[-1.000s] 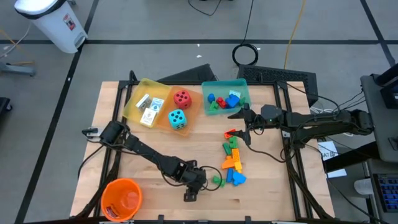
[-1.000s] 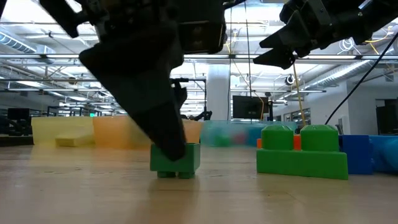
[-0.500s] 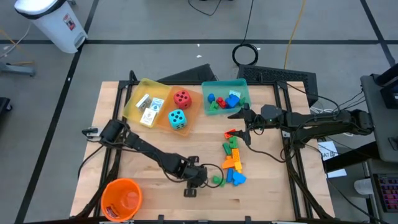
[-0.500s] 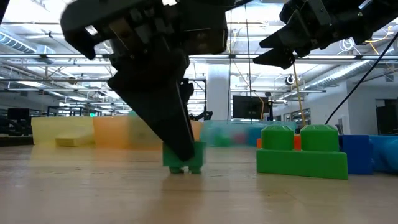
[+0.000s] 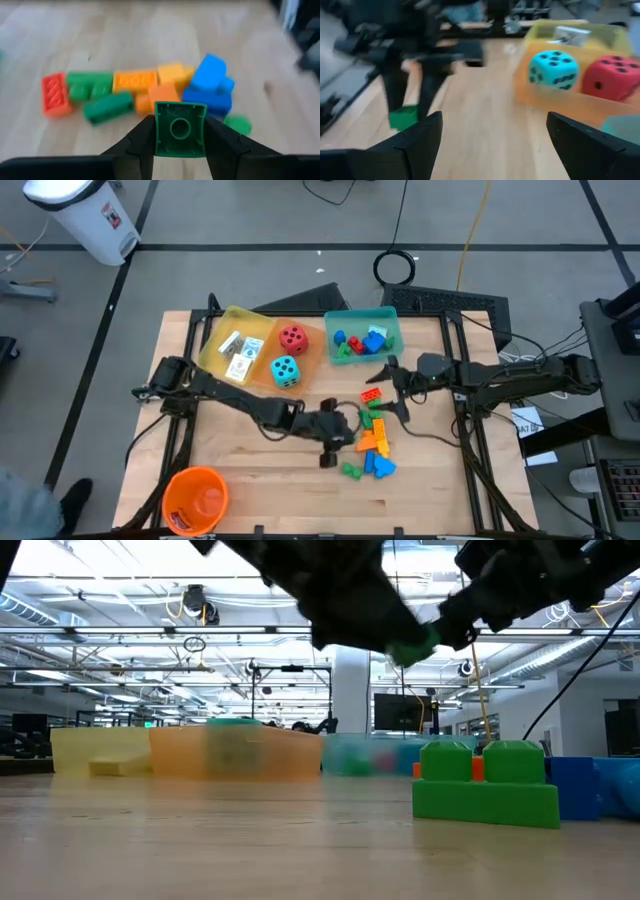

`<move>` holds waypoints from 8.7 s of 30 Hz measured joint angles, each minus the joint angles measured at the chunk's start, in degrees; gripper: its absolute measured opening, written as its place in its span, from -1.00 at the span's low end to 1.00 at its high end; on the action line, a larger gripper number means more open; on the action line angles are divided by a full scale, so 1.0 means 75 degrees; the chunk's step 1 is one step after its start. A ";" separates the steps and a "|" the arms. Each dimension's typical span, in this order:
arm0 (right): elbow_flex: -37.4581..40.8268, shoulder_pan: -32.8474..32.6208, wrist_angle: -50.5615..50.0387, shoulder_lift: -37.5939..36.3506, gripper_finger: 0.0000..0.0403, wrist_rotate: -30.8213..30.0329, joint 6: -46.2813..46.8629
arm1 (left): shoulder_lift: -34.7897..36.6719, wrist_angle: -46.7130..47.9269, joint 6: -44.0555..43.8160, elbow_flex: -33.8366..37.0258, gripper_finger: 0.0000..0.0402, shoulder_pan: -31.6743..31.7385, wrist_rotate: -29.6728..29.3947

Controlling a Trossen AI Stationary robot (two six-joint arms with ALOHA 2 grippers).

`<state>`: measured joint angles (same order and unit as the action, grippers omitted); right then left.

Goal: Pick & Place Toys
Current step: Put the green game piece into the blue bin, then put the orange game piece into the blue bin

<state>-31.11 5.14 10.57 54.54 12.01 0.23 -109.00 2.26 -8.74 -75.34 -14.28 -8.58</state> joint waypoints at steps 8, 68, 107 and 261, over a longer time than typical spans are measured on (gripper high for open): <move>0.0000 -0.1505 -0.0579 -0.0094 0.61 -0.2487 -0.2056 | -0.0059 -0.2825 0.0065 0.0628 -0.34 0.0601 0.0208; 0.0772 -0.1693 0.5237 0.1064 -0.51 -0.5168 -0.6713 | -0.0061 -0.7031 -0.2078 0.1219 0.04 0.3326 0.3811; -0.0816 0.4486 0.4223 0.5294 0.06 -0.0403 -0.0357 | 0.4044 -0.6858 -0.0089 0.5305 0.84 0.5234 0.4135; 0.0260 -0.2262 0.2890 0.0604 0.12 -0.7388 -0.3778 | 0.0777 -0.4202 -0.1138 0.1345 -0.54 0.4262 0.1223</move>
<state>-29.17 -11.82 32.24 59.08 -43.40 -28.11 -103.17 -29.25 -17.27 -65.25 17.68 0.59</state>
